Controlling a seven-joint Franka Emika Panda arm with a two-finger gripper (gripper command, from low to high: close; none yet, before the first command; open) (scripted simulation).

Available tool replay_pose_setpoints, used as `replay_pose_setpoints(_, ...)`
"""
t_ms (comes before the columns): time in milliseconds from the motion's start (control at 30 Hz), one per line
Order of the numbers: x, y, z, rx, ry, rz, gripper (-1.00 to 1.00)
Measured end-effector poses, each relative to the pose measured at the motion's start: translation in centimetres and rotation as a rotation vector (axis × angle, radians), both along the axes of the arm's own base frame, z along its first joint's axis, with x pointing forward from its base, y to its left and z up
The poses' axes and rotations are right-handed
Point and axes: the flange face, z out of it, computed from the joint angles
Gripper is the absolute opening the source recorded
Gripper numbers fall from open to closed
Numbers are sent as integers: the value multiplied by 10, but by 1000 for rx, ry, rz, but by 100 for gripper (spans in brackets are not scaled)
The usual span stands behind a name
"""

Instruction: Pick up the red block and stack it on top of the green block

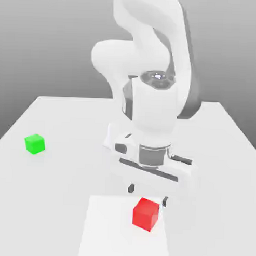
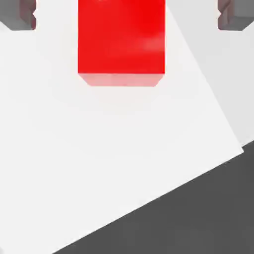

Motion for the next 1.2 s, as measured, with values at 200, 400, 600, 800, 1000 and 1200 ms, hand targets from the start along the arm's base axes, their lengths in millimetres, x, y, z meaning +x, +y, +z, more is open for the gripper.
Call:
replay_pose_setpoints(200,-2,0,-27,-1,1,1,-100)
replay_pose_setpoints(400,-1,0,-11,0,0,-1,-100)
replay_pose_setpoints(600,-2,-44,37,-13,1,-125,-100)
replay_pose_setpoints(800,-38,-190,52,-47,0,-589,-100)
replay_pose_setpoints(1000,-114,-294,64,-58,1,-1018,-100)
replay_pose_setpoints(1200,-227,-368,72,-42,3,-1484,-100)
